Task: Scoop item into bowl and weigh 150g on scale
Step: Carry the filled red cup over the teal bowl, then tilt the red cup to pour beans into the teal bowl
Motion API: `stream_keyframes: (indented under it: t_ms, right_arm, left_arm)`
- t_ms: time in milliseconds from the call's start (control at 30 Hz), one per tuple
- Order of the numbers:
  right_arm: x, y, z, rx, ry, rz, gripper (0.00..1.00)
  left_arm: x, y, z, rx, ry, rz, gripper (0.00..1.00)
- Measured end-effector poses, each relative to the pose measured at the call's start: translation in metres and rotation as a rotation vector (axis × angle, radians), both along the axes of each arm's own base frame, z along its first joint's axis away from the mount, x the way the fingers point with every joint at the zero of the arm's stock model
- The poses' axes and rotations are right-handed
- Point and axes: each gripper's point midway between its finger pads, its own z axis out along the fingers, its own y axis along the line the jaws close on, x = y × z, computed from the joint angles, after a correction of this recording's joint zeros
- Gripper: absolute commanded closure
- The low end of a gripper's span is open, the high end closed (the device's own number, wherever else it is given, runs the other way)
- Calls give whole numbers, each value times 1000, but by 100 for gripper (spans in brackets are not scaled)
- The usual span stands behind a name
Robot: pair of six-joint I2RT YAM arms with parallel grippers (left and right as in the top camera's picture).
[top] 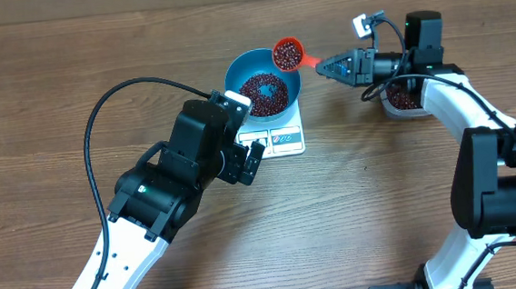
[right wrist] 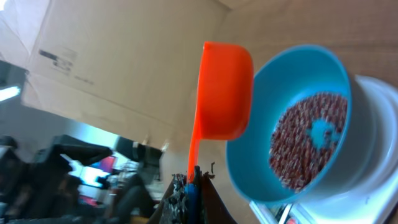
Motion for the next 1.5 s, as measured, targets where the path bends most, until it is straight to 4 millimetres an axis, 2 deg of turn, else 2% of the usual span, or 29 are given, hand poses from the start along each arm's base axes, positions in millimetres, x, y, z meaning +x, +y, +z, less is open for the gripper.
stream_keyframes:
  t_ms: [300, 800, 1267, 1500]
  right_arm:
    - [6, 20, 3, -68, -253, 23, 96]
    - [23, 14, -8, -237, -597, -3, 96]
    - [21, 13, -15, -343, -938, 84, 96]
    - [20, 13, -14, -370, -1055, 111, 96]
  left_arm:
    - [0, 0, 0, 0, 0, 0, 0]
    - [0, 0, 0, 0, 0, 0, 0]
    - [0, 0, 0, 0, 0, 0, 0]
    - [0, 0, 0, 0, 0, 0, 0]
